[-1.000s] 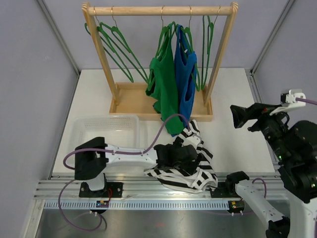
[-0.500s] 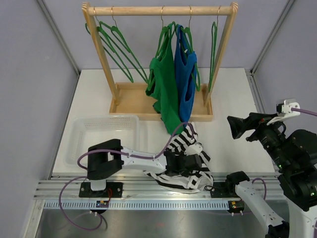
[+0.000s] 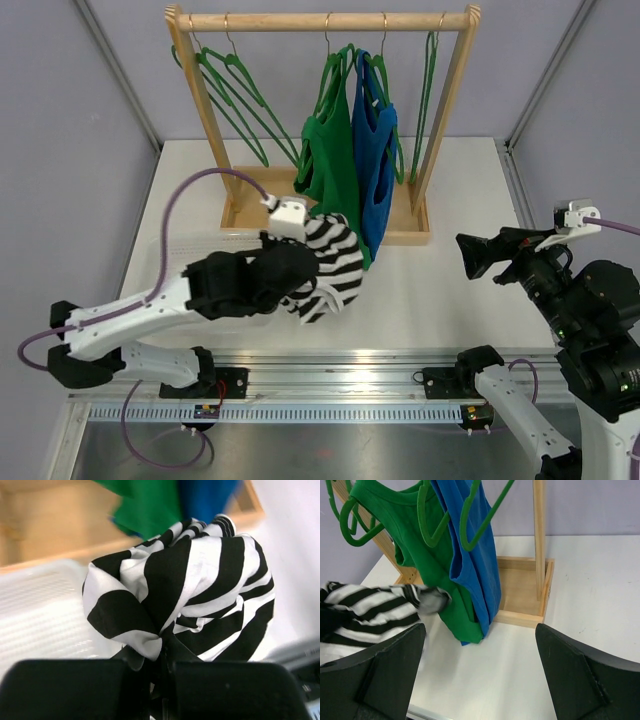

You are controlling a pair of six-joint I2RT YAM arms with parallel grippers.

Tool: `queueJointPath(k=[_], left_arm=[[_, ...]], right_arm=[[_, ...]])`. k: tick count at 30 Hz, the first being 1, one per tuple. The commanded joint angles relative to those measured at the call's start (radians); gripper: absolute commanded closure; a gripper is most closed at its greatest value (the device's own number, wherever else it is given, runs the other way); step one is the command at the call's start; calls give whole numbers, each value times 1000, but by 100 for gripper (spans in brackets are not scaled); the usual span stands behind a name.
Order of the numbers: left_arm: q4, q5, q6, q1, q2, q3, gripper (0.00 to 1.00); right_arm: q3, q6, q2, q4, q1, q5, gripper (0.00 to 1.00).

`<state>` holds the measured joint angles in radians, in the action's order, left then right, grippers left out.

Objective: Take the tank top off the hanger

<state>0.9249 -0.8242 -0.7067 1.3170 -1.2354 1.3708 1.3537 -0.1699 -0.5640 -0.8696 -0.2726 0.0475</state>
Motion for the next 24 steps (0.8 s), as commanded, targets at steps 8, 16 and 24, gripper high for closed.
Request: queueJointPath(k=[8,16,24], left_arm=[[190,-96,50,-301,327,-80,100],[141,30,75,-590,422,-259,100],[-81,384,139,-1103,396,-503,100]], right_arm=[[8,-29,-69,139,-2,51,1],[16,-55,-151,237,0,126,1],[35,-120,-273,323,0,189,1]])
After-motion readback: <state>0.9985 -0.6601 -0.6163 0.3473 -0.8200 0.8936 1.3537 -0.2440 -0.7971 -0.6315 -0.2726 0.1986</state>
